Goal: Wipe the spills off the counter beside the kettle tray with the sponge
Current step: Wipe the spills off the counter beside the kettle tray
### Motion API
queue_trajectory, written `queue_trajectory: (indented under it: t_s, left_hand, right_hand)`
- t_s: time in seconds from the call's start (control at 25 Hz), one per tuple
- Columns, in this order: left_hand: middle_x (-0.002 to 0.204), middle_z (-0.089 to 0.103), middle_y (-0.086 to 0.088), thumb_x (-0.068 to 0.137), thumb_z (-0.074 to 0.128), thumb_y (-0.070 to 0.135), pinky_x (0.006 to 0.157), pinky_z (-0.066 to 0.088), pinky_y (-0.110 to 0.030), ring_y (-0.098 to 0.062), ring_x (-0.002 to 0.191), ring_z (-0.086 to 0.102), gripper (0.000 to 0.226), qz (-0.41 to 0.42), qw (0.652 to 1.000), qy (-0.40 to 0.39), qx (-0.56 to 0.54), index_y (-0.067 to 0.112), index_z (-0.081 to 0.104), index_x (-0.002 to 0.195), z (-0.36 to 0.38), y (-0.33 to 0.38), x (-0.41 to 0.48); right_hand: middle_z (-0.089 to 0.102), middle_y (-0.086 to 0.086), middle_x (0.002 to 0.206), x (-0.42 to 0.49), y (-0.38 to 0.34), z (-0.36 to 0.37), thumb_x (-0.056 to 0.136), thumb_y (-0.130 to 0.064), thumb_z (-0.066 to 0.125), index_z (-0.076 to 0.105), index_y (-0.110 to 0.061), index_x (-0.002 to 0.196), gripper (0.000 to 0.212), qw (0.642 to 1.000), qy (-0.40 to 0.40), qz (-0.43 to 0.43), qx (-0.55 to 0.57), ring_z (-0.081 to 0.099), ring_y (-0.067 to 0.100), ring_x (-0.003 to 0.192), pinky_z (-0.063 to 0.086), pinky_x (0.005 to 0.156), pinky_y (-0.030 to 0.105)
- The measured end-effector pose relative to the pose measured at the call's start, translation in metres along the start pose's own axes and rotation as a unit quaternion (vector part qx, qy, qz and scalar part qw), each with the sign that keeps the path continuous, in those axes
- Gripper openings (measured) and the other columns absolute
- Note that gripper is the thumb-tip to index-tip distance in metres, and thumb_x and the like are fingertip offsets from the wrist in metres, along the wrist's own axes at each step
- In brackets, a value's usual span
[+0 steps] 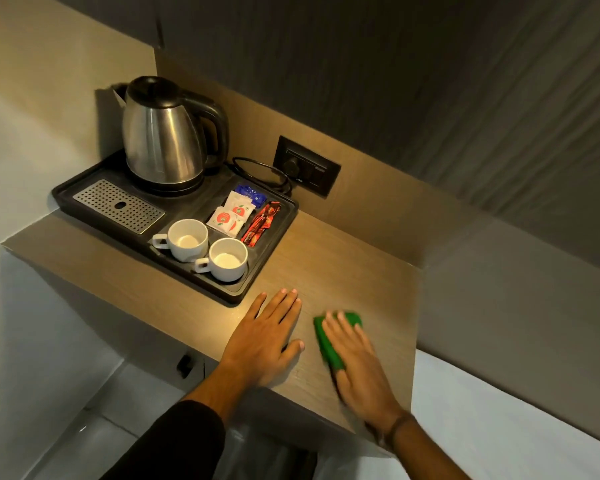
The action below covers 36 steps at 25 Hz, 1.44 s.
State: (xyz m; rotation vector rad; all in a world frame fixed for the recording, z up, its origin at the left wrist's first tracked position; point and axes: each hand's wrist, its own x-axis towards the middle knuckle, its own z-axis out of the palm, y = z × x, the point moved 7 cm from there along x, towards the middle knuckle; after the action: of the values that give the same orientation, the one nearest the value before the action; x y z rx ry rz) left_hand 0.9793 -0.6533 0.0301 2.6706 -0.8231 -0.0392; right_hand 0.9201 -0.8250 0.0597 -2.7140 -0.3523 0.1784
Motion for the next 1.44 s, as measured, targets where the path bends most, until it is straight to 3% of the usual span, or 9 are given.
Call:
queue_trajectory:
  t_s: [0.12,0.2,0.28,0.48,0.72,0.88,1.12,1.32,1.44]
  left_hand:
    - [0.175,0.009,-0.006,0.105,0.026,0.061,0.129,0.007,-0.054,-0.021,0.16,-0.003,0.077,0.003,1.0,-0.002,0.003,0.015,0.009,0.165,0.001,-0.002,0.0]
    - [0.176,0.005,-0.005,0.105,0.023,0.063,0.129,0.005,-0.054,-0.021,0.16,-0.005,0.078,0.001,1.0,-0.005,0.003,0.016,0.007,0.165,0.002,-0.002,0.001]
    - [0.176,0.001,-0.004,0.104,0.019,0.065,0.129,0.004,-0.054,-0.02,0.159,-0.008,0.079,0.0,1.0,-0.016,-0.001,0.017,0.004,0.165,0.003,-0.003,0.001]
    - [0.175,0.0,-0.004,0.104,0.019,0.065,0.129,0.001,-0.053,-0.02,0.159,-0.011,0.079,-0.003,1.0,-0.015,0.001,0.017,0.004,0.165,0.003,-0.003,0.002]
    - [0.175,-0.002,-0.008,0.104,0.021,0.061,0.129,0.003,-0.056,-0.022,0.159,-0.012,0.079,0.008,1.0,-0.025,0.004,0.013,0.002,0.164,-0.001,0.001,-0.001]
    - [0.175,-0.005,-0.008,0.104,0.019,0.061,0.128,0.002,-0.056,-0.024,0.159,-0.013,0.08,0.01,0.999,-0.035,0.011,0.014,-0.001,0.164,-0.006,0.002,0.0]
    - [0.175,-0.003,-0.008,0.104,0.025,0.059,0.128,0.001,-0.055,-0.022,0.159,-0.012,0.079,0.012,1.0,-0.023,0.0,0.013,0.003,0.164,-0.004,0.003,0.0]
    - [0.175,0.002,-0.01,0.104,0.025,0.059,0.129,0.005,-0.057,-0.024,0.16,-0.006,0.079,0.013,0.999,-0.028,0.012,0.011,0.007,0.164,0.001,0.0,-0.001]
    - [0.175,0.002,-0.01,0.104,0.024,0.061,0.129,0.004,-0.056,-0.025,0.159,-0.006,0.08,0.016,0.999,-0.033,0.02,0.011,0.006,0.164,0.001,-0.003,0.002]
  right_hand:
    - [0.002,-0.021,0.17,-0.078,0.018,0.007,0.087,-0.017,0.036,0.009,-0.04,0.16,0.081,0.999,-0.035,-0.021,-0.033,0.002,0.01,0.158,-0.003,0.128,0.036]
    - [0.014,-0.008,0.171,-0.072,0.045,-0.025,0.089,-0.004,0.042,0.02,-0.028,0.16,0.078,1.0,0.003,0.018,-0.014,0.01,0.018,0.158,0.007,0.129,0.046]
    - [0.023,0.008,0.167,-0.024,0.061,-0.058,0.094,0.007,0.048,0.028,-0.013,0.157,0.068,0.992,0.062,0.108,0.004,0.016,0.029,0.157,0.012,0.128,0.055]
    - [0.018,0.009,0.17,0.12,0.05,-0.09,0.097,0.002,0.045,0.02,-0.012,0.159,0.068,0.964,0.126,0.234,-0.01,0.011,0.024,0.158,0.008,0.128,0.041]
    - [0.014,-0.004,0.171,0.034,-0.022,-0.01,0.096,-0.006,0.042,0.018,-0.026,0.16,0.071,0.998,0.051,0.03,-0.01,0.004,0.016,0.158,0.003,0.129,0.048]
    - [0.014,-0.012,0.171,-0.058,0.019,-0.011,0.093,-0.011,0.043,0.018,-0.031,0.16,0.075,0.993,0.073,0.095,0.007,0.006,0.014,0.158,0.011,0.128,0.054]
    - [0.017,0.01,0.169,0.061,0.045,-0.066,0.097,0.0,0.049,0.021,-0.012,0.159,0.069,0.954,0.16,0.252,0.011,0.01,0.027,0.158,0.006,0.128,0.045]
    - [0.013,-0.006,0.171,-0.026,-0.026,0.014,0.094,-0.006,0.045,0.012,-0.031,0.161,0.079,0.987,0.123,0.105,0.006,0.001,0.011,0.158,0.0,0.128,0.046]
    - [0.015,-0.01,0.17,-0.079,-0.003,0.018,0.09,-0.009,0.042,0.013,-0.036,0.16,0.08,0.982,0.134,0.131,-0.013,0.004,0.01,0.158,0.007,0.128,0.049]
